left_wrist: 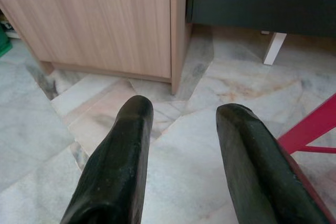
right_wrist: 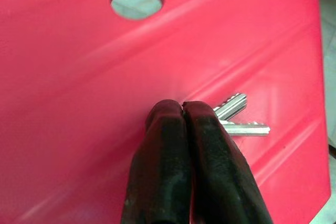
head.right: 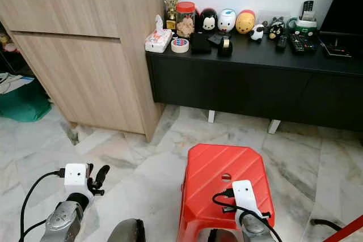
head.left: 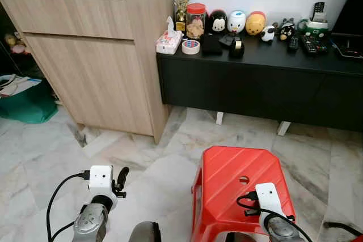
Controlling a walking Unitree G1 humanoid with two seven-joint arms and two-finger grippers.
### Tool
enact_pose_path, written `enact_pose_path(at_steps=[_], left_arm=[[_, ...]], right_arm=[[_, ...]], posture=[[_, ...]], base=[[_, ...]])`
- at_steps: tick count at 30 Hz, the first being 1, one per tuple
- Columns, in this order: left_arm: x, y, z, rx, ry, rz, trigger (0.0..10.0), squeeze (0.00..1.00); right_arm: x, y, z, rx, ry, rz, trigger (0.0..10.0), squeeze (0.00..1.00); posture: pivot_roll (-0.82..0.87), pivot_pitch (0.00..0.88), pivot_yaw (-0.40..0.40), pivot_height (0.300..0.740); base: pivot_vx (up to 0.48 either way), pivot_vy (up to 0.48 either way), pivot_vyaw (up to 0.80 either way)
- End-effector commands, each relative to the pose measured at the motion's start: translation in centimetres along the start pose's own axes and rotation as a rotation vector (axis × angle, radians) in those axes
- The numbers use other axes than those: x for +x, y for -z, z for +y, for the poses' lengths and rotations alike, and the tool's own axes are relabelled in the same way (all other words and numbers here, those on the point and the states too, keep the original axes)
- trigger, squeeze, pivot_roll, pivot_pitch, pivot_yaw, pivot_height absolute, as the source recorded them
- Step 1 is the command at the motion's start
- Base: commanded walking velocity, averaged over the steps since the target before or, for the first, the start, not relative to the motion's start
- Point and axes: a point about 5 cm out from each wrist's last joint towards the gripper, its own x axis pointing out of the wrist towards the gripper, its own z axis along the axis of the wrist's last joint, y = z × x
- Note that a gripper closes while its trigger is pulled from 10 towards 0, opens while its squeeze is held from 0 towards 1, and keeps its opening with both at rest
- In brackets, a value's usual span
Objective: Hang keys on a hook
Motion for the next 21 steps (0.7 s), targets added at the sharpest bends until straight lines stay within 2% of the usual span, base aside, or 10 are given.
enact_pose_path(at_steps=[1, 6, 7, 8, 9, 13, 21], left_arm=[[0.2, -0.3, 0.2, 0.025, 0.001, -0.006, 10.0, 0.00], [0.4, -0.4, 0.2, 0.025, -0.005, -0.008, 10.0, 0.00], [0.4, -0.4, 0.3, 0.025, -0.006, -0.010, 10.0, 0.00], [0.4, -0.5, 0.3, 0.025, -0.007, -0.011, 10.0, 0.00], [0.5, -0.5, 0.3, 0.025, -0.008, -0.012, 10.0, 0.00], [0.6, -0.6, 0.3, 0.022, -0.013, -0.013, 10.0, 0.00], [0.6, -0.7, 0.6, 0.023, -0.021, -0.022, 10.0, 0.00]], right_arm=[[0.3, -1.9, -0.3, 0.031, 0.000, -0.078, 0.0, 0.00], [0.4, -3.8, -0.8, 0.044, -0.006, -0.151, 0.0, 0.00], [0.4, -4.0, -0.9, 0.030, -0.013, -0.157, 1.3, 0.00], [0.5, -4.2, -0.9, 0.019, -0.018, -0.161, 1.3, 0.00], [0.5, -4.5, -1.0, 0.006, -0.025, -0.168, 10.0, 0.00], [0.4, -6.4, -1.6, 0.001, -0.058, -0.247, 10.0, 0.00], [0.1, -8.3, -2.0, -0.015, -0.089, -0.327, 10.0, 0.00]], posture=[[0.03, 0.000, -0.006, 0.617], [0.02, 0.000, -0.011, 0.617], [0.02, 0.000, -0.011, 0.617], [0.02, 0.000, -0.011, 0.617], [0.01, 0.000, -0.014, 0.617], [0.00, 0.000, -0.015, 0.617], [-0.01, 0.000, -0.018, 0.617]], base=[[0.000, 0.000, 0.00], [0.000, 0.000, 0.00], [0.000, 0.000, 0.00], [0.000, 0.000, 0.00], [0.000, 0.000, 0.00], [0.000, 0.000, 0.00], [0.000, 0.000, 0.00]])
